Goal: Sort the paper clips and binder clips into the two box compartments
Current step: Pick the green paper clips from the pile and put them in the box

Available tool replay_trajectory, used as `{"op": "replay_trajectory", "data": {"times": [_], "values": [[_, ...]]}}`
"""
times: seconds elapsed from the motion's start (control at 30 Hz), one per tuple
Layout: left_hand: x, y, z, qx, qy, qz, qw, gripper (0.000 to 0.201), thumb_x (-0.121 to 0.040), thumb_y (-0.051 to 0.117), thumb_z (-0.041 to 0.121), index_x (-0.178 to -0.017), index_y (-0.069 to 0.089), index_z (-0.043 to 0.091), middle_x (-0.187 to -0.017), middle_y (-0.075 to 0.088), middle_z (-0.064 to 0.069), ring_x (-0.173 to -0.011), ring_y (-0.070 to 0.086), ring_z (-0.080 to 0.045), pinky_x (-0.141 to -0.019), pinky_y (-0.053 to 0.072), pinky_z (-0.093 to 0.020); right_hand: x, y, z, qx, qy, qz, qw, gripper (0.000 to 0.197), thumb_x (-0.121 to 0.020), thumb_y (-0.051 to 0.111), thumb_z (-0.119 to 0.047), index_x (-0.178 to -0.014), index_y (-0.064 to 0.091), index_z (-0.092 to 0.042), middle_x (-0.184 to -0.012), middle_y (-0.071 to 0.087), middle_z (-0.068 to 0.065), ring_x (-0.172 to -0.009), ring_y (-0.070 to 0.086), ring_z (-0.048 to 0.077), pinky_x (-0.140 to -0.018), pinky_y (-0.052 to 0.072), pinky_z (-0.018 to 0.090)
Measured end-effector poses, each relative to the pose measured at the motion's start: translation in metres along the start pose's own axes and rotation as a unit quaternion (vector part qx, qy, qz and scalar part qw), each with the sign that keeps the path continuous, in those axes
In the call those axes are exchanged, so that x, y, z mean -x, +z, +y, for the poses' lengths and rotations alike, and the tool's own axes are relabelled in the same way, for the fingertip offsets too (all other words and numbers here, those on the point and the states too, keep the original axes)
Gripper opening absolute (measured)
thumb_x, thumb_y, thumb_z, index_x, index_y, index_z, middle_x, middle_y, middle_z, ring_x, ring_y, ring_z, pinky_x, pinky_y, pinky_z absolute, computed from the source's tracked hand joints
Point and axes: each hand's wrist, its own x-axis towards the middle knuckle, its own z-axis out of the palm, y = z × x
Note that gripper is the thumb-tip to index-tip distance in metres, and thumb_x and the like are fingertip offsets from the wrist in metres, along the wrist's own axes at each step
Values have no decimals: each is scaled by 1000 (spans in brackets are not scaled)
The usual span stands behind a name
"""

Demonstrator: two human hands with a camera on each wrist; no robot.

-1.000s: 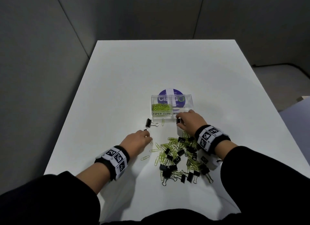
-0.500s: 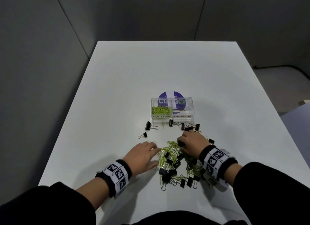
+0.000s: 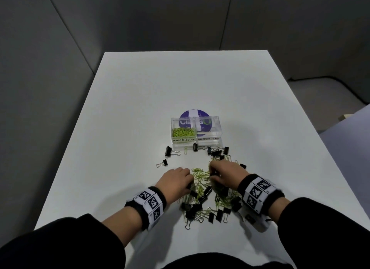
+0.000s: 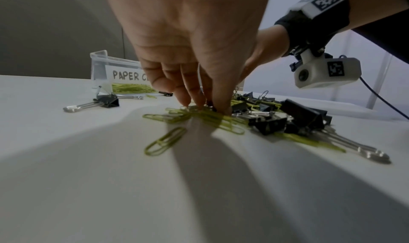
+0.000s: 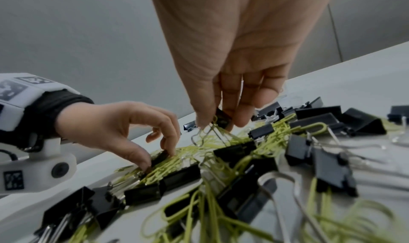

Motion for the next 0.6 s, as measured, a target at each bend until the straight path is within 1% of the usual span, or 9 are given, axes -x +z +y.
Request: {"op": "replay_trajectory", "data": {"times": [0.03, 0.1, 0.17, 0.23, 0.3, 0.37, 0.4, 0.5, 0.6], "values": [[1, -2, 0, -1, 3, -3, 1000, 34, -91, 50, 33, -119, 50, 13, -121, 52, -7, -109, 49, -26, -85, 40, -37, 1, -1, 0, -2, 1, -1, 1000, 16, -92, 52, -28, -100, 50, -15, -99, 62, 3, -84, 52, 17, -72, 40, 26], [1, -4, 0, 7, 6, -1, 1000, 35, -91, 51, 34, -119, 49, 13, -121, 55, -6, -109, 50, -25, -86, 40, -35, 1, -1, 0, -3, 2, -7, 1000, 14, -92, 50, -31, -96, 45, -18, -92, 61, 4, -77, 47, 16, -69, 35, 26], [2, -8, 1, 21, 8, 11, 1000, 34, -91, 52, 34, -119, 50, 14, -119, 59, -4, -108, 52, -24, -87, 39, -34, 1, -1, 0, -7, -1, -16, 1000, 14, -93, 49, -29, -97, 43, -18, -95, 64, 5, -75, 47, 17, -69, 35, 25], [1, -12, -1, 35, 7, 27, 999, 36, -92, 51, 36, -121, 51, 16, -118, 61, -3, -109, 52, -23, -88, 39, -32, 0, 0, 0, -20, -8, -22, 1000, 16, -93, 49, -24, -104, 45, -14, -100, 64, 7, -77, 48, 17, -70, 36, 25], [1, -16, -3, 39, 10, 46, 998, 37, -93, 49, 39, -123, 52, 17, -118, 62, -2, -109, 53, -22, -89, 39, -32, 0, 0, -1, -31, -12, -24, 999, 20, -93, 49, -23, -111, 47, -14, -105, 63, 7, -84, 53, 20, -73, 39, 26], [1, -20, -11, 39, 2, 55, 998, 38, -94, 46, 40, -124, 52, 18, -118, 62, -1, -109, 54, -21, -90, 40, -32, -1, -2, -2, -26, -18, -28, 999, 23, -92, 50, -25, -111, 50, -13, -107, 64, 6, -95, 58, 23, -79, 42, 28], [0, -21, -17, 45, -8, 61, 997, 38, -94, 45, 41, -123, 53, 19, -116, 62, 0, -107, 55, -20, -90, 41, -31, -2, -2, -3, -20, -23, -33, 999, 24, -92, 51, -27, -110, 52, -11, -107, 64, 7, -97, 59, 23, -81, 44, 29], [-2, -25, -38, 69, -39, 79, 994, 36, -94, 45, 42, -119, 57, 19, -112, 65, 1, -101, 59, -16, -85, 47, -27, -2, -4, -4, -6, -29, -49, 998, 30, -92, 51, -36, -106, 54, -9, -104, 65, 8, -94, 60, 24, -79, 46, 31], [-4, -22, -57, 65, -61, 78, 993, 36, -95, 42, 42, -119, 58, 20, -112, 65, 2, -100, 60, -17, -80, 49, -30, -2, -3, -5, -8, -29, -57, 998, 32, -91, 52, -40, -100, 55, -10, -100, 64, 8, -86, 56, 21, -73, 43, 30]]}}
